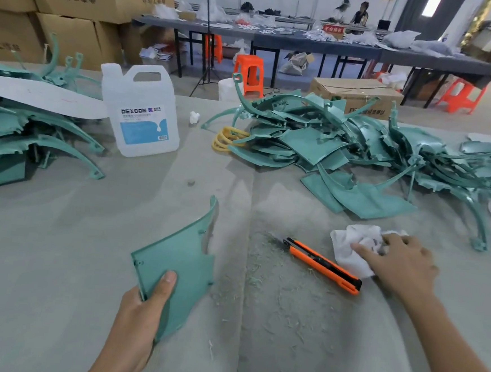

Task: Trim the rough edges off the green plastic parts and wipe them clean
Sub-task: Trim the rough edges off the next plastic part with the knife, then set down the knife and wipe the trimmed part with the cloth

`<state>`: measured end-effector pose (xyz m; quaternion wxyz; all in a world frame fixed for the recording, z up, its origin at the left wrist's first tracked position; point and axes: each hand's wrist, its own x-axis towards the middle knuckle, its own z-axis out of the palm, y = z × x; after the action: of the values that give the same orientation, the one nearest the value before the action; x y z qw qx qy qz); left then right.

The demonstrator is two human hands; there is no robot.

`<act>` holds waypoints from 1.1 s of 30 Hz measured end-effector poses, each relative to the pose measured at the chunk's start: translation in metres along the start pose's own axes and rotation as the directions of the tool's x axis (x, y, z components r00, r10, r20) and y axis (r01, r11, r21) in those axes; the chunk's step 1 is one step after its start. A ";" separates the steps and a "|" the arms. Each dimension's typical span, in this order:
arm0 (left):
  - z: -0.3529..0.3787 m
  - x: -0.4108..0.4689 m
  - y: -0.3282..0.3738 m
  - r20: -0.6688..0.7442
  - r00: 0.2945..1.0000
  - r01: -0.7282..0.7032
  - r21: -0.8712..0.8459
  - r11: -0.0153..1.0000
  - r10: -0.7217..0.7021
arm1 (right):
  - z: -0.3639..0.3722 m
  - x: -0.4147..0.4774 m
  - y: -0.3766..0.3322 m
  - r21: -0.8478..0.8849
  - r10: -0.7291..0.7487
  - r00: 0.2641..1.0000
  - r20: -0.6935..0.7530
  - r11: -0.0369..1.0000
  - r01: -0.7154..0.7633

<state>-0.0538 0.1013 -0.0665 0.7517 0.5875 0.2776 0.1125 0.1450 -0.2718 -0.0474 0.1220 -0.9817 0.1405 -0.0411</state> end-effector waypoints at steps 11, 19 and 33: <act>0.034 -0.013 0.034 0.086 0.996 0.023 -0.085 0.996 -0.015 | -0.038 -0.017 -0.009 0.490 -0.145 0.942 -0.302 0.824 0.284; 0.101 -0.028 0.057 0.373 0.928 0.037 -0.129 0.991 0.014 | -0.076 -0.141 -0.157 0.676 -0.493 0.673 -0.551 0.209 0.707; 0.053 -0.058 0.073 0.366 0.930 0.063 -0.267 0.962 0.041 | -0.054 0.012 -0.142 0.526 -0.265 0.953 -0.144 0.796 0.301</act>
<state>-0.0610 0.0496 0.0275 0.8649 0.4870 0.1171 0.0335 0.1882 -0.1557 0.0411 0.3823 -0.9150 -0.0214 -0.1275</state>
